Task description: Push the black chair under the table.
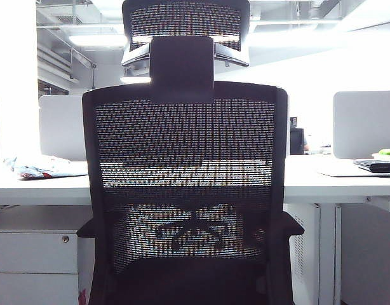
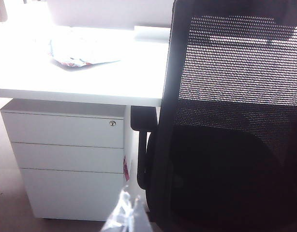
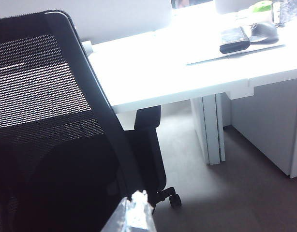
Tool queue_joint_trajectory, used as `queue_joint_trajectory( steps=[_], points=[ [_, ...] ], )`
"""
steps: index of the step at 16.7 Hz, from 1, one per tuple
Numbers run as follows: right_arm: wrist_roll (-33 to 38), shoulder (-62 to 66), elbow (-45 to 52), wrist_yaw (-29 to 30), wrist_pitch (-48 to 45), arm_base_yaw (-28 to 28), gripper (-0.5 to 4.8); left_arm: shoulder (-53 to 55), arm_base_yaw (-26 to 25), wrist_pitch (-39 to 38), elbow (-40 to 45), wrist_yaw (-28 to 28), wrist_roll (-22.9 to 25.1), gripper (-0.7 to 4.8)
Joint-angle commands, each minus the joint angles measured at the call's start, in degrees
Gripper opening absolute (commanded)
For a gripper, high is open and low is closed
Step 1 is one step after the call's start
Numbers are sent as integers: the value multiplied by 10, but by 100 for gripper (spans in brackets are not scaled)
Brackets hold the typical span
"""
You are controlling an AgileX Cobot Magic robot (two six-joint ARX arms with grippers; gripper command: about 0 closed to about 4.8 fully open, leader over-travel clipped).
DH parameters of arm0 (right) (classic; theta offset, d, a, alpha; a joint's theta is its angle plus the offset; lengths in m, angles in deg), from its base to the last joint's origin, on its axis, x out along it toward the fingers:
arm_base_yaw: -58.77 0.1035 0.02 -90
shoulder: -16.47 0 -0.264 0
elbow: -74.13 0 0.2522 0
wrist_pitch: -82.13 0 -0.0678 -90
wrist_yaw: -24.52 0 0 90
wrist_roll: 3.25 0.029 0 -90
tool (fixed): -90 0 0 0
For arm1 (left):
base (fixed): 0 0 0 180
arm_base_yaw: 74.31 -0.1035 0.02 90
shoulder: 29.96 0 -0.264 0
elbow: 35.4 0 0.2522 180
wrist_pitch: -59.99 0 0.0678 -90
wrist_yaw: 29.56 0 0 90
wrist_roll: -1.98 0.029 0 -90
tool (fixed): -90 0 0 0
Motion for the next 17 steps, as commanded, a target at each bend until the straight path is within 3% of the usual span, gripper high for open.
queue_joint_trajectory(
  steps=[1, 11, 17],
  points=[
    [3, 0, 1, 0, -9, 1, -5, 1, 1, 7, 0, 0, 2, -5],
    [-1, 0, 1, 4, -9, 1, -5, 1, 1, 7, 0, 0, 2, -5],
    [-45, 0, 0, 50, -9, 1, -5, 1, 1, 7, 0, 0, 2, -5]
  ],
)
